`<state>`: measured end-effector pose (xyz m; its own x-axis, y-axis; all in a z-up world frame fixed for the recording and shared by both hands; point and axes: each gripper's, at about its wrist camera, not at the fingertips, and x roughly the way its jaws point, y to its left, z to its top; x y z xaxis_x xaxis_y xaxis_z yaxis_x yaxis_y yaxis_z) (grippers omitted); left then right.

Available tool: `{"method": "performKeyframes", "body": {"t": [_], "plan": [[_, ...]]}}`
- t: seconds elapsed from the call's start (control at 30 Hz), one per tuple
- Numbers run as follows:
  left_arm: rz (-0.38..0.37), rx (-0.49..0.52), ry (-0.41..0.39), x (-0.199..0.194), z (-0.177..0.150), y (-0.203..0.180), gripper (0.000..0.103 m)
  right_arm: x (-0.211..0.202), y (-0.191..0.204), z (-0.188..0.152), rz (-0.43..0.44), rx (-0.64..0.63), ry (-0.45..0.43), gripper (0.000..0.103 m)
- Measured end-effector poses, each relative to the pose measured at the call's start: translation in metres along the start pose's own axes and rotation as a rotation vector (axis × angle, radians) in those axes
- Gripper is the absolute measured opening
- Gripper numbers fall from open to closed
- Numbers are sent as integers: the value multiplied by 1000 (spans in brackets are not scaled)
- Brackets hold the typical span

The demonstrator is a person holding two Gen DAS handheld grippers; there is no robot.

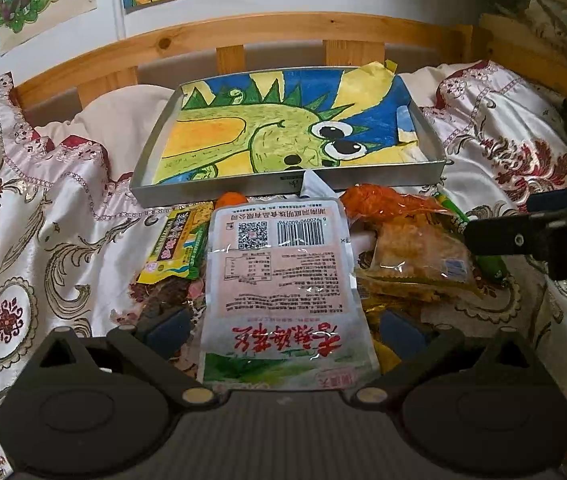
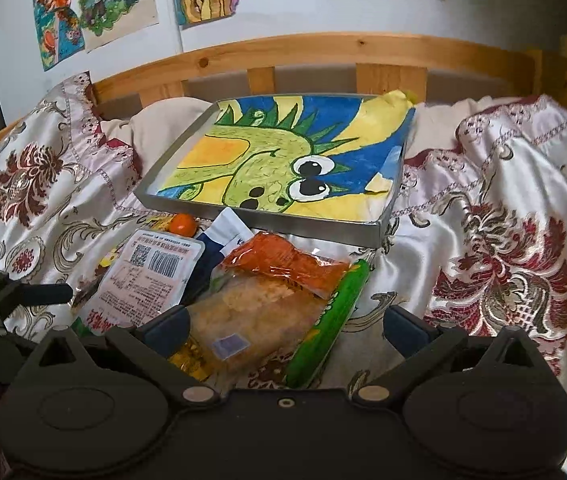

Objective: Organize snacks
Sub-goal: 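Move the right tool toward the green stick snack and close on it, then lift the green stick snack with the right tool while the left tool approaches the white-pink pack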

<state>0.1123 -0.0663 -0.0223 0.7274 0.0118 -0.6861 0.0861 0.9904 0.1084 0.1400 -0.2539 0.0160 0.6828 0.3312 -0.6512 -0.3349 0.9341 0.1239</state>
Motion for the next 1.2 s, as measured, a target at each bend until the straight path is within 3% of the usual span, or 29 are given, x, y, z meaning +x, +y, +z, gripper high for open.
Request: {"method": "performKeyframes", "body": {"t": [0.13, 0.27, 0.37, 0.5, 0.7, 0.87, 1.13, 1.2], "plan": [[37, 6, 20, 6, 2, -6, 102, 8, -7, -3, -10, 23, 17, 102], [17, -11, 46, 10, 4, -9, 102, 14, -20, -6, 4, 109, 17, 99], [7, -21, 28, 9, 2, -13, 102, 14, -23, -7, 14, 127, -2, 91], [33, 41, 43, 13, 3, -22, 102, 18, -21, -8, 25, 120, -7, 77], [25, 27, 23, 9, 6, -20, 92, 30, -26, -12, 12, 155, 29, 58], [10, -19, 26, 9, 7, -13, 87, 36, -34, -14, 13, 218, 43, 49], [-9, -80, 57, 14, 8, -7, 85, 40, -33, -15, 45, 242, 67, 49], [-9, -90, 50, 13, 7, -4, 84, 39, -32, -15, 43, 241, 66, 37]]}}
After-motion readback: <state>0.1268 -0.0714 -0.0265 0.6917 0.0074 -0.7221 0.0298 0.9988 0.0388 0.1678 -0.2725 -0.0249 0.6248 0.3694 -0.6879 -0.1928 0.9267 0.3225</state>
